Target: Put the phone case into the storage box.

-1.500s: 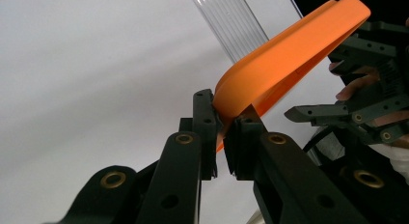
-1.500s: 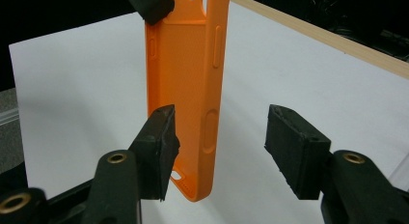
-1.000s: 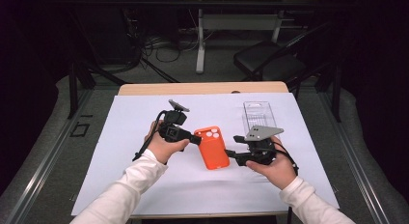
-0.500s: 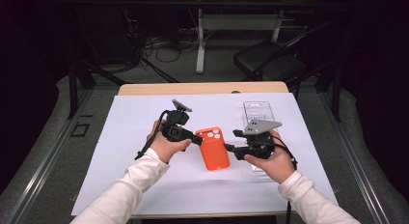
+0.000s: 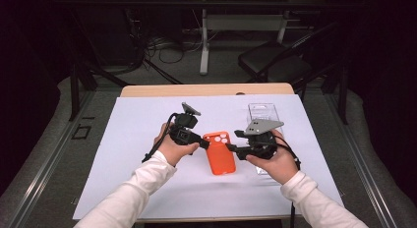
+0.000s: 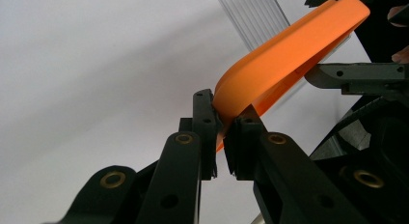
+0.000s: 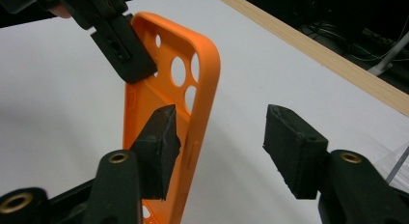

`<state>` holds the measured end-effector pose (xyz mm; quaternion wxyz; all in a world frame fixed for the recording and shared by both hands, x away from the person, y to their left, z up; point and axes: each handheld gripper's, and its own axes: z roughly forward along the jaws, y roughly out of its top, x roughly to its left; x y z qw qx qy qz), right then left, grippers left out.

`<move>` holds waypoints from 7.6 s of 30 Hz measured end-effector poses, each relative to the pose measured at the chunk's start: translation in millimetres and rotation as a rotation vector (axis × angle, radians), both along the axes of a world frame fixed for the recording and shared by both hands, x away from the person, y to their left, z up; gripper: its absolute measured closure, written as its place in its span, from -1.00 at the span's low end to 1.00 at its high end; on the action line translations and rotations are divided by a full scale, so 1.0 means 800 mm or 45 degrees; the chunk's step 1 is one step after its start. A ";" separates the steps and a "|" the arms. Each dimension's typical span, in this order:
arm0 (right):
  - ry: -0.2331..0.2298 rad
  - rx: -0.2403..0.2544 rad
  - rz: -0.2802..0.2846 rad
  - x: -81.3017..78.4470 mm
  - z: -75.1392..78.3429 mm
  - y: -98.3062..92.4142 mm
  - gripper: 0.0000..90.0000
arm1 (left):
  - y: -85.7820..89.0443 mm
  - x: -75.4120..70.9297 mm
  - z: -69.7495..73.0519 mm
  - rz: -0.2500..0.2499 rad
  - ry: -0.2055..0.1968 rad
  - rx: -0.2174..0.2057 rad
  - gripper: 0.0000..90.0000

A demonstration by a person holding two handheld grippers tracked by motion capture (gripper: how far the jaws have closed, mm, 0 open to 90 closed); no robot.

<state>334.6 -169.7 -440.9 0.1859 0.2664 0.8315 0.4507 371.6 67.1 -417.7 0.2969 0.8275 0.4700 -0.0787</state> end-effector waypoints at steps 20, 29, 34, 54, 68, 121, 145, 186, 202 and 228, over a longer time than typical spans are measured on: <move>-0.015 -0.033 0.001 -0.004 0.010 0.005 0.39 | -0.019 -0.002 -0.005 -0.020 0.001 0.044 0.87; -0.004 -0.053 0.000 -0.004 0.017 0.006 0.50 | -0.022 -0.003 -0.002 -0.033 -0.006 0.072 0.87; -0.002 -0.064 -0.006 -0.003 0.020 0.006 0.56 | -0.022 -0.004 -0.002 -0.028 -0.014 0.076 0.87; -0.005 -0.135 0.030 -0.004 0.022 0.013 0.74 | -0.025 -0.006 0.000 -0.044 -0.016 0.116 0.86; 0.003 -0.163 0.023 -0.006 0.021 0.015 0.78 | -0.025 -0.006 -0.003 -0.058 0.000 0.112 0.86; -0.008 -0.047 0.054 0.011 0.023 -0.001 0.79 | 0.010 -0.019 -0.005 -0.155 -0.194 -0.015 0.23; -0.050 0.050 0.130 0.026 0.028 -0.014 0.79 | 0.021 -0.017 -0.017 -0.199 -0.344 -0.094 -0.09; -0.206 0.021 0.140 0.064 0.047 -0.042 0.78 | 0.051 -0.023 -0.033 -0.004 -0.447 -0.160 -0.66; -0.253 0.017 0.080 0.075 0.063 -0.066 0.78 | 0.077 -0.030 -0.034 0.007 -0.438 -0.163 -0.66; -0.278 -0.022 -0.155 0.105 0.085 -0.150 0.78 | 0.090 -0.035 -0.040 0.033 -0.432 -0.181 -0.66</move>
